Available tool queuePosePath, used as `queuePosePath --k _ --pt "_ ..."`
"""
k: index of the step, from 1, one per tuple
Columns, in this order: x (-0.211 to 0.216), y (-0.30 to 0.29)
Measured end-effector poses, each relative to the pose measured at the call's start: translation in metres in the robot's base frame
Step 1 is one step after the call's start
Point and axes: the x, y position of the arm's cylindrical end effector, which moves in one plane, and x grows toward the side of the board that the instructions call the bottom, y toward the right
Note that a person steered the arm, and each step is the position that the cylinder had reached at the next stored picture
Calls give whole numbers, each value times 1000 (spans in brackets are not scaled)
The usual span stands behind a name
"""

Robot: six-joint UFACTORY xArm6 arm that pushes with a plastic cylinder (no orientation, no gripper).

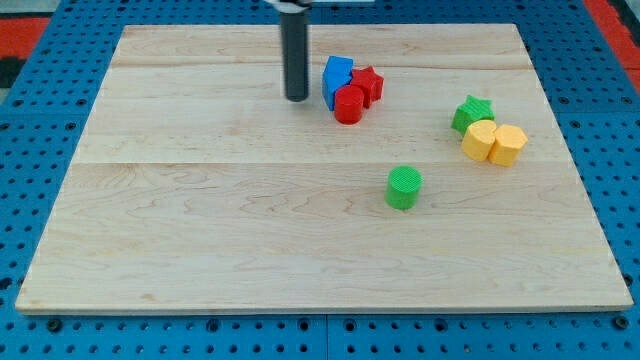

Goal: Push green circle into the group of blocks

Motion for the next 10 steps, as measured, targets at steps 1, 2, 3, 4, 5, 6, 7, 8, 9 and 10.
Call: queuePosePath --k 1,2,3,4,5,6,7,8,9,10 --pt "44 2" --pt "64 1" --pt "64 0" --pt "64 -6" --pt "64 -6" --pt "64 -11" --pt "64 -11" --pt "64 -11" --pt "64 -12" --pt "64 -15"
